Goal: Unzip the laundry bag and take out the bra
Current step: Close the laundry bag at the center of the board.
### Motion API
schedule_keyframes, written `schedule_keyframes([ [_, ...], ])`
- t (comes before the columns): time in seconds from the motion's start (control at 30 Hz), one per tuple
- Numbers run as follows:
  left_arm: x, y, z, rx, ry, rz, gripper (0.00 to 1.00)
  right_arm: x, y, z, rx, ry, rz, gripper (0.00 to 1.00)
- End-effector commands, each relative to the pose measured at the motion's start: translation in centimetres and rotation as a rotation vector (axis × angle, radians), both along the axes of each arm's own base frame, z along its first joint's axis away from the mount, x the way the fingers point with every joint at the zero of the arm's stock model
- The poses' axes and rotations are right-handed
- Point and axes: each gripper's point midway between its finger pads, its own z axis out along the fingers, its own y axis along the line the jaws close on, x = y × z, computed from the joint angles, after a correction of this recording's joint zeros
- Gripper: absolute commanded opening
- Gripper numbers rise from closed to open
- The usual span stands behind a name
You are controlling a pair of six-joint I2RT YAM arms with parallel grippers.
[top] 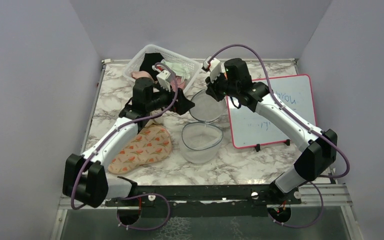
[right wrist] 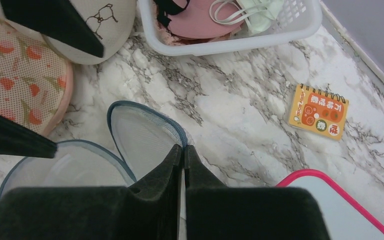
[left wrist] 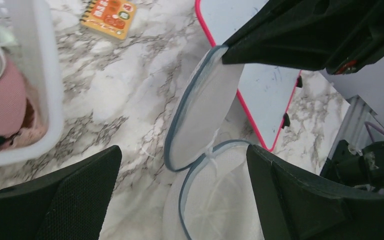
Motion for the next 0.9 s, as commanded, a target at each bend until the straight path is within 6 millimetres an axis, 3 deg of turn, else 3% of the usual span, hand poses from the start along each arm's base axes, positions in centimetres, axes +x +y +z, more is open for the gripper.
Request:
schedule_keyframes([
  [0.0,0.6,-3.0,1.9,-0.076,-0.070,-0.185,0.88,-1.3,0.8,1.8,0.054,-0.029,0.065,0.01],
  [0.13,0.4,-4.3,2.2,-0.105,-0.153,-0.303,0.86,-1.6,1.2,1.9,0.068,-0.023,0.092,0.01],
  [0.3,1.3,-4.7,1.1,-0.083,-0.148,-0.326,0.74,-1.9,1.8,2.2,0.088,-0.019,0.126,0.01],
  [0.7,3.5,-3.9,-0.7,0.014,-0.080,-0.231,0.30,-2.7,2.6,2.5,0.115,0.015,0.176,0.01],
  [0.87,3.0,-3.5,-0.2,0.020,-0.087,-0.220,0.00,-3.4,3.0,3.0,0.149,0.034,0.196,0.07],
])
